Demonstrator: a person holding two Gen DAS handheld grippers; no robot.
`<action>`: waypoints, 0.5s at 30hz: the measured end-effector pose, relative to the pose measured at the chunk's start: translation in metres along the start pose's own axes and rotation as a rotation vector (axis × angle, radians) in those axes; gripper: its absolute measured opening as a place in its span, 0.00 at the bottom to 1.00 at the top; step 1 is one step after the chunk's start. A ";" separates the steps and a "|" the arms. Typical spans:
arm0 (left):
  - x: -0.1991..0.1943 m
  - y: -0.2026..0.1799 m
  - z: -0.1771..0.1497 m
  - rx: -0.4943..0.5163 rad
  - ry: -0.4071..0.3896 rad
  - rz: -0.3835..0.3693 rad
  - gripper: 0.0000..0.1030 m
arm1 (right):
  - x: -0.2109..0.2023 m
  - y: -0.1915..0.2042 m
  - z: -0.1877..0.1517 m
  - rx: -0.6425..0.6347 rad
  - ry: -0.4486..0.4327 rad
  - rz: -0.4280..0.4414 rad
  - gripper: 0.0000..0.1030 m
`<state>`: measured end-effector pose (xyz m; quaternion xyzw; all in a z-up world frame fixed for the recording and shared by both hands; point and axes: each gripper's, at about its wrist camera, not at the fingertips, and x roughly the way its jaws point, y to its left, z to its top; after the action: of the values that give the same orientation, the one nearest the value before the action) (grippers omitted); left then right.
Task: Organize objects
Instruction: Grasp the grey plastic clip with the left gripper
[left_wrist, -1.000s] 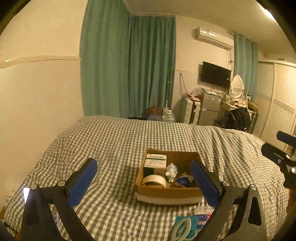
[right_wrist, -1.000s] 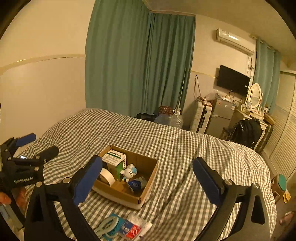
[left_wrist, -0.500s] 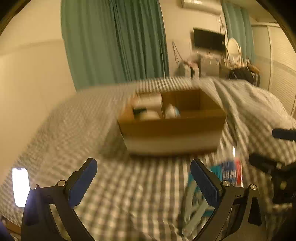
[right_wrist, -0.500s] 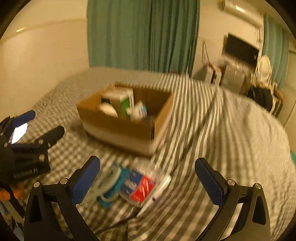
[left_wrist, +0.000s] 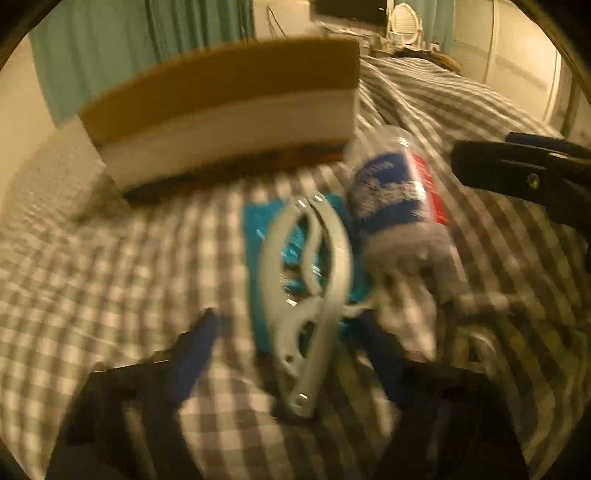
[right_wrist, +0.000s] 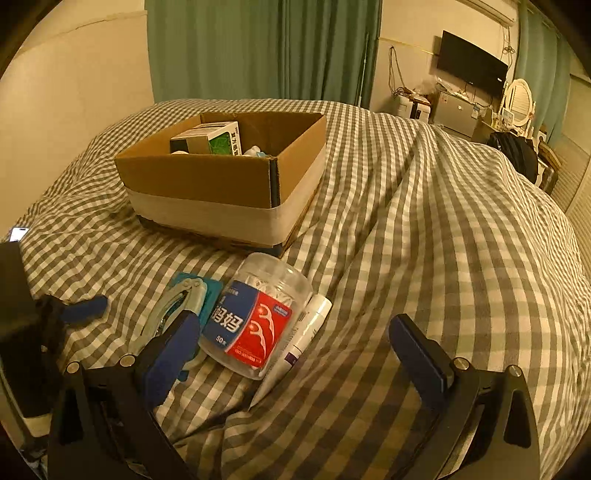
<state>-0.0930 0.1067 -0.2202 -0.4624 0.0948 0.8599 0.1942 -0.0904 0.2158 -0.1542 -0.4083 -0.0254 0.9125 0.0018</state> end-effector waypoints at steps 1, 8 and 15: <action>-0.002 0.000 0.000 -0.006 -0.001 -0.025 0.50 | 0.001 -0.001 -0.001 0.001 0.002 0.001 1.00; -0.030 0.012 0.001 -0.068 -0.041 -0.049 0.28 | 0.001 -0.001 0.000 0.005 0.006 0.005 1.00; -0.068 0.035 0.014 -0.115 -0.152 0.013 0.28 | 0.002 0.001 -0.001 -0.006 0.007 0.004 1.00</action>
<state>-0.0848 0.0632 -0.1564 -0.4057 0.0331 0.8978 0.1681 -0.0911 0.2146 -0.1570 -0.4116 -0.0271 0.9110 -0.0010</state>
